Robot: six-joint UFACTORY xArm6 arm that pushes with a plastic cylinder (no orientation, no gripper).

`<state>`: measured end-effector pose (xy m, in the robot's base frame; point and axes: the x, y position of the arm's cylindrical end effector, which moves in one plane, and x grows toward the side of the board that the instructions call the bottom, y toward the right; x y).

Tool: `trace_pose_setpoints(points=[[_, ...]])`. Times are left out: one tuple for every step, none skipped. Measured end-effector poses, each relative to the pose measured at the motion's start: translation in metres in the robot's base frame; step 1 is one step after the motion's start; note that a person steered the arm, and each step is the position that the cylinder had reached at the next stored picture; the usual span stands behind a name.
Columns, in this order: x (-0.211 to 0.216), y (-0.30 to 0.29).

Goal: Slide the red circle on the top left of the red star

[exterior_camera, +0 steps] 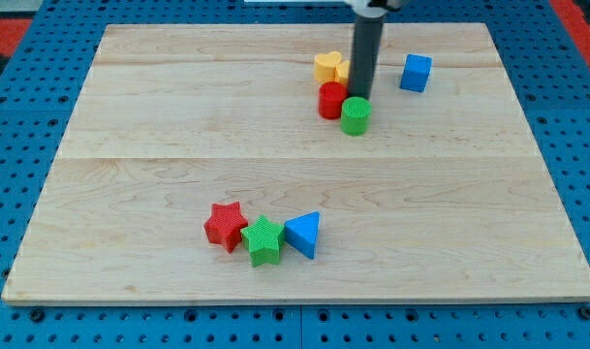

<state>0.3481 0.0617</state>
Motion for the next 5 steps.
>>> trace_pose_setpoints(points=[[0.017,-0.05],[0.011,-0.082],[-0.016,-0.074],[0.01,-0.125],[0.062,-0.137]])
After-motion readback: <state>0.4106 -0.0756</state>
